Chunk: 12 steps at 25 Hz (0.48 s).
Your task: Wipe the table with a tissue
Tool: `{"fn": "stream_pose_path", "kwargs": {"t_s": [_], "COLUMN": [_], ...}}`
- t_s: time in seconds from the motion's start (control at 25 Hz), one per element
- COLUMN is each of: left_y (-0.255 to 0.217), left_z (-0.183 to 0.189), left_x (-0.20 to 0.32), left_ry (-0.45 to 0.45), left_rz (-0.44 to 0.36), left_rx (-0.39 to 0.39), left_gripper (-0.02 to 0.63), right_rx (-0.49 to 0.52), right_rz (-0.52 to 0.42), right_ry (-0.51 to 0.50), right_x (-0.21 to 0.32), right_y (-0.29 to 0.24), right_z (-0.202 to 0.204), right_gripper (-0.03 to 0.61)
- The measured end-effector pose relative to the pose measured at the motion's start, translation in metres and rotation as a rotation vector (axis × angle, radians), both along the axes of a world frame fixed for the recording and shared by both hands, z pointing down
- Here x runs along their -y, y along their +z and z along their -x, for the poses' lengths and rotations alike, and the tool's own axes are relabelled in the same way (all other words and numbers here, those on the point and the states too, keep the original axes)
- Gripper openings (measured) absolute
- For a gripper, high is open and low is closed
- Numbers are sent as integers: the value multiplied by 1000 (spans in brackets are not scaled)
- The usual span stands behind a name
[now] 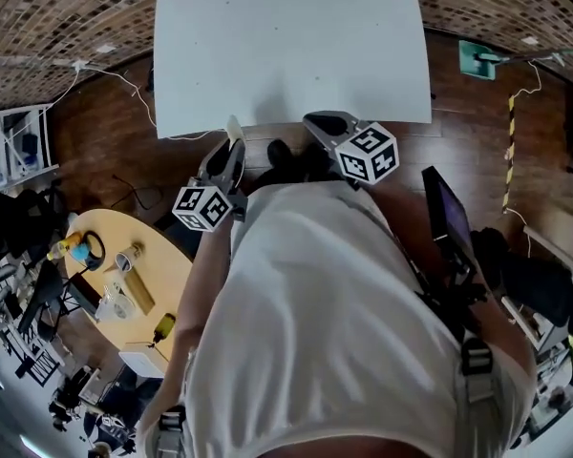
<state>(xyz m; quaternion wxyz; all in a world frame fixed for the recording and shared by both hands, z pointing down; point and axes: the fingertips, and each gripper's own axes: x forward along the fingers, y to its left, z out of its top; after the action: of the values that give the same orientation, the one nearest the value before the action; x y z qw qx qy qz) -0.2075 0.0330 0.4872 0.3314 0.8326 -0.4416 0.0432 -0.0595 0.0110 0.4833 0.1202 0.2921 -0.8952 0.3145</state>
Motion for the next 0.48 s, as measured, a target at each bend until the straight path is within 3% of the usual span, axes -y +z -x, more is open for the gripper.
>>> {"fn": "stream_pose_path", "kwargs": {"t_s": [0.32, 0.48], "left_y": [19, 14], "left_z": [-16, -10], "left_x": [43, 67], "left_ry": [109, 165], "left_rz": [42, 18], "left_rx": [-45, -55], "left_gripper": [71, 71], "right_rx": [-39, -59], "right_rz": [13, -9], "right_ry": [127, 161], "right_x": [20, 38], "right_y": [-1, -9], "right_z": [-19, -7], "right_gripper": [6, 6]}}
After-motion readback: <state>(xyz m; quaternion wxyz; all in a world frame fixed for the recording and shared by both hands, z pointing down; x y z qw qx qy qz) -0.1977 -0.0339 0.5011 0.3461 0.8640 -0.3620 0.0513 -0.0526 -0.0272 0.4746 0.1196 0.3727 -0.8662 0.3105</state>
